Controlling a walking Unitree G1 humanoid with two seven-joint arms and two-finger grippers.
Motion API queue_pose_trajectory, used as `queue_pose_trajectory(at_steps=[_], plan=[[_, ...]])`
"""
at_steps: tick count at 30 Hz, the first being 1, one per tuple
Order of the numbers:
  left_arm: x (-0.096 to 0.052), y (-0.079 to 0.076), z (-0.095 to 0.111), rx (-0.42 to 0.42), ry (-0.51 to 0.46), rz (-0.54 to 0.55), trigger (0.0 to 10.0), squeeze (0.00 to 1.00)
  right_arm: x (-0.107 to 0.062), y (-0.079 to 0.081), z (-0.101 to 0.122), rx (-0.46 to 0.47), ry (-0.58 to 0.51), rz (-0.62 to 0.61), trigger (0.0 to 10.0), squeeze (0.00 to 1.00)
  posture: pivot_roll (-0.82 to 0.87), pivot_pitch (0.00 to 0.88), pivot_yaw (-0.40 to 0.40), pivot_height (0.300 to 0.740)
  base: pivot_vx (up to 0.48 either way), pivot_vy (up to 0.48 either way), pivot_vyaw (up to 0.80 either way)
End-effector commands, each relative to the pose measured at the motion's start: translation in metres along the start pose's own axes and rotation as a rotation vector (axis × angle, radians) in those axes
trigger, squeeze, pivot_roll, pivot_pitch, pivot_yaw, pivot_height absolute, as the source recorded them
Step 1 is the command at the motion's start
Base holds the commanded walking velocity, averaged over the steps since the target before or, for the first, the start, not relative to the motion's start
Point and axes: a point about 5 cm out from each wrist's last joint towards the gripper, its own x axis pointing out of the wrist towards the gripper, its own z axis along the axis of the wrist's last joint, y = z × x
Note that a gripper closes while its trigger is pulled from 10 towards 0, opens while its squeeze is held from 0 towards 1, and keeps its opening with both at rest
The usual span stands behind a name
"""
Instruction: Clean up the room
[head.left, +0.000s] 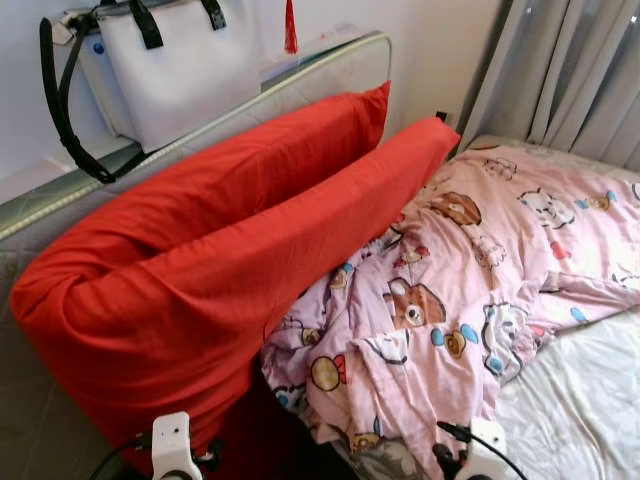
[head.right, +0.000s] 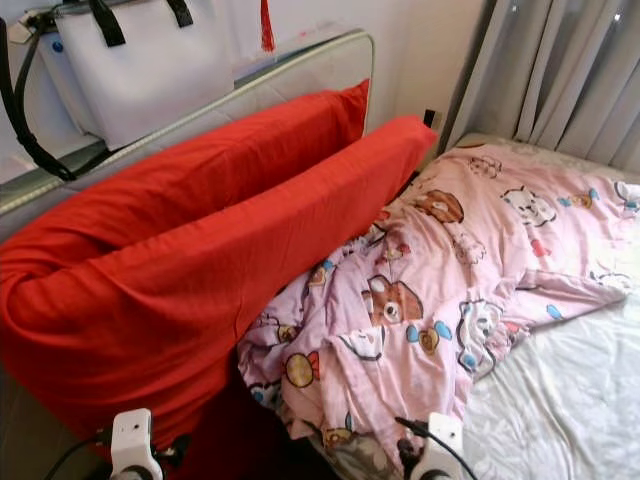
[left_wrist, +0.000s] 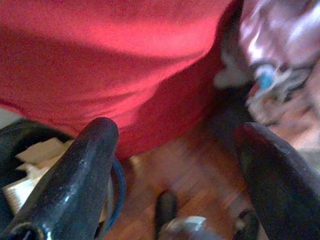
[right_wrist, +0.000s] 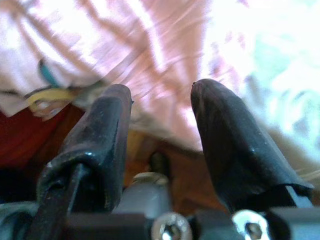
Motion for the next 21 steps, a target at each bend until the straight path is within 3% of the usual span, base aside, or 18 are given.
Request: queue_pose_trajectory(at_steps=[1, 4, 8, 12, 15, 21], plan=[[0.002, 0.002, 0.012, -0.025, -0.063, 0.010, 10.0, 0.00, 0.004, 0.007, 0.018, -0.025, -0.078, 0.022, 10.0, 0.00, -0.02, 0.000, -0.025, 0.740, 0.000, 0.000, 0.00], [0.004, -0.001, 0.034, -0.012, -0.204, -0.012, 10.0, 0.00, 0.011, 0.027, 0.061, -0.065, -0.232, 0.102, 10.0, 0.00, -0.03, 0.000, -0.027, 0.740, 0.000, 0.000, 0.00], [0.002, -0.008, 0.057, 0.011, -0.356, -0.052, 10.0, 0.00, 0.010, 0.033, 0.083, -0.074, -0.339, 0.135, 10.0, 0.00, -0.04, 0.000, -0.027, 0.720, 0.000, 0.000, 0.00], [0.000, -0.012, 0.060, 0.020, -0.390, -0.062, 10.0, 0.00, 0.009, 0.035, 0.086, -0.065, -0.373, 0.135, 10.0, 0.00, -0.04, 0.000, -0.024, 0.700, 0.000, 0.000, 0.00], [-0.002, -0.016, 0.066, 0.020, -0.435, -0.065, 10.0, 0.00, 0.009, 0.039, 0.086, 0.005, -0.382, 0.123, 10.0, 0.00, -0.04, 0.000, -0.022, 0.700, 0.000, 0.000, 0.00], [-0.004, -0.021, 0.071, 0.026, -0.467, -0.080, 10.0, 0.00, 0.009, 0.039, 0.088, -0.031, -0.392, 0.120, 10.0, 0.00, -0.04, 0.000, -0.022, 0.700, 0.000, 0.000, 0.00]])
